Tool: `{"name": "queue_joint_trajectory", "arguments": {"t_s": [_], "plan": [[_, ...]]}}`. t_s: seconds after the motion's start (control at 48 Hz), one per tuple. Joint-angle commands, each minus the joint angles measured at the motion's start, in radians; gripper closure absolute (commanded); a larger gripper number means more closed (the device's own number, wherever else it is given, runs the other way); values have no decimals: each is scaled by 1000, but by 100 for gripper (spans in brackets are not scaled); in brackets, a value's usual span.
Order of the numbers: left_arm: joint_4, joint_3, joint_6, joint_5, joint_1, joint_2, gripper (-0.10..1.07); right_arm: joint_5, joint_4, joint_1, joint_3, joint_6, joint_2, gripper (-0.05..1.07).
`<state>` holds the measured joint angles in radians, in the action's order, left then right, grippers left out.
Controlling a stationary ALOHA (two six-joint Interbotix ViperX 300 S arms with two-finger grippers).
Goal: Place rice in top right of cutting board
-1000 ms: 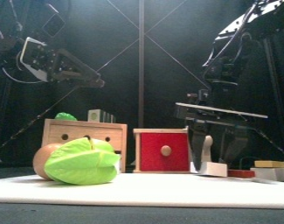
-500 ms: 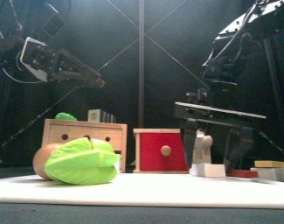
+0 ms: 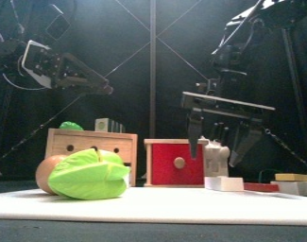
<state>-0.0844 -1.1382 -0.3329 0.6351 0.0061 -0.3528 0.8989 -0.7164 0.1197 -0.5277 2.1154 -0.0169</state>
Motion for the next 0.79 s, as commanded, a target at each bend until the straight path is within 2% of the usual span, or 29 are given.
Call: {"name": "queue_joint_trajectory", "arguments": {"t_s": [0.0, 0.229, 0.396, 0.771], "plan": [[-2, 11, -2, 5, 0, -6, 10, 3, -52, 0, -2, -17, 80, 0], [2, 11, -5, 5, -2, -12, 10, 2, -67, 3, -83, -161, 189, 0], [-2, 9, 0, 5, -2, -26, 10, 0, -51, 3, -126, -193, 235, 0], [0, -31, -2, -12, -2, -38, 10, -100, -54, 3, -121, -198, 186, 0]]}}
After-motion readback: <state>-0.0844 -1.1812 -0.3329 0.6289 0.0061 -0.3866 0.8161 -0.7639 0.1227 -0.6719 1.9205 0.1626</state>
